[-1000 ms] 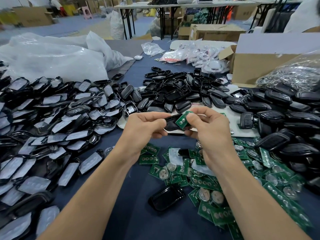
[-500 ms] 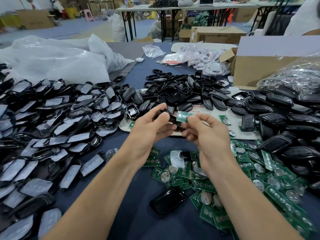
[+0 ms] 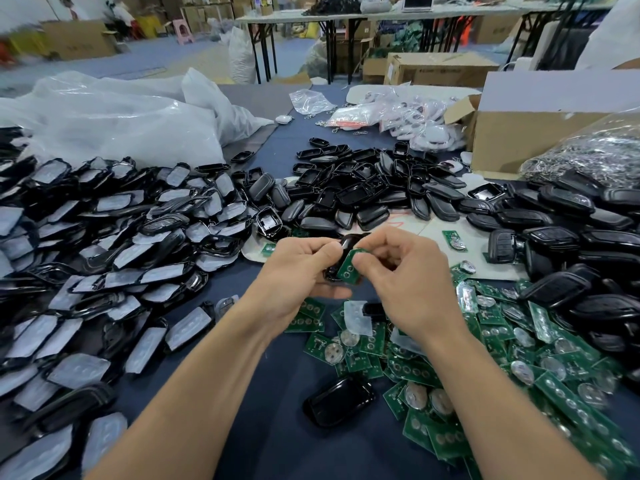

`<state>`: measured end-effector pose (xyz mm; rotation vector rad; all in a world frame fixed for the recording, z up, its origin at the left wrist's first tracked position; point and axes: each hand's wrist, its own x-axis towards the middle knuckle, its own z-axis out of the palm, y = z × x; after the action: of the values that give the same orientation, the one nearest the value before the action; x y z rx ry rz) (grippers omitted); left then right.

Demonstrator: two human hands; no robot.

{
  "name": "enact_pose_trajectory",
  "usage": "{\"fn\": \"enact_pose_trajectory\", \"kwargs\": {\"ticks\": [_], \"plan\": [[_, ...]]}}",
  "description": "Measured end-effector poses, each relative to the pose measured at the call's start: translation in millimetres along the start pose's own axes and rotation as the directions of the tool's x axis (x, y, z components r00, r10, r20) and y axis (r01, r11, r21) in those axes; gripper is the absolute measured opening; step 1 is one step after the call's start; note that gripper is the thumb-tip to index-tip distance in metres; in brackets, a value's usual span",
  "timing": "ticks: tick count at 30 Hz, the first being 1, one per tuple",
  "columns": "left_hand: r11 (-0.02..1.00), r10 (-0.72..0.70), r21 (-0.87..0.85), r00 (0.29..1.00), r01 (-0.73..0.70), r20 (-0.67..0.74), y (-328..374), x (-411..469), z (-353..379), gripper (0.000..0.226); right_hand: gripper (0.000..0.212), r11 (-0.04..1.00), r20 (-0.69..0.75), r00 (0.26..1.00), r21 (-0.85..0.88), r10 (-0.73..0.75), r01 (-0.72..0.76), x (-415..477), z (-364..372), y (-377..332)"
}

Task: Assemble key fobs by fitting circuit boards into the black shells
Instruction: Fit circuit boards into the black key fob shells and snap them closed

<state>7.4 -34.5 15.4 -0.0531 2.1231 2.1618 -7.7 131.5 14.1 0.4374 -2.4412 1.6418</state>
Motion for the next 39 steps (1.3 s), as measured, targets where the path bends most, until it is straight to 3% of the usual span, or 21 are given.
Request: {"fn": "enact_pose_trajectory", "kwargs": {"ticks": [2,9,20,27,31,35,39], "plan": [[1.000,0.006,-0.004,1.000,-0.006,-0.008,-0.9,0.4,-0.3,0.046,0.018,1.000,-0.007,1.000,0.005,0.013,-0.013,-0.6,0.6,-0.3],[0.999,-0.033,-0.025,0.999,0.032,-0.027,-2.1,1.4,-2.5,0.029,0.018,0.993,-0.029,0.999,0.114,0.036,-0.032,0.5,-0.4,-2.7],[0.998,-0.043,-0.053,0.999,0.044,0.022,-1.0,-0.3,0.3,0.026,0.020,0.997,-0.059,0.997,0.066,0.046,-0.042,-0.9,1.0,-2.1],[1.000,0.009,-0.026,0.997,-0.008,0.074,-3.4,0.0,-1.1,0.019,0.027,0.999,-0.171,0.985,0.033,0.008,-0.002,-4.0,3.0,-5.8],[0.998,0.037,-0.041,0.999,-0.037,0.007,-6.3,0.0,5.0,0.025,0.020,0.998,-0.246,0.969,-0.052,-0.031,0.019,-5.7,7.5,-7.0],[0.997,0.040,-0.066,0.997,-0.044,-0.060,-8.2,1.4,10.4,0.026,0.057,0.997,-0.244,0.969,-0.075,-0.030,0.012,-4.2,8.5,-5.2],[0.996,0.082,-0.030,0.990,-0.086,-0.113,-7.0,1.6,9.8,0.034,0.023,0.998,-0.167,0.985,-0.049,0.042,-0.051,-1.9,7.3,-5.7]]}}
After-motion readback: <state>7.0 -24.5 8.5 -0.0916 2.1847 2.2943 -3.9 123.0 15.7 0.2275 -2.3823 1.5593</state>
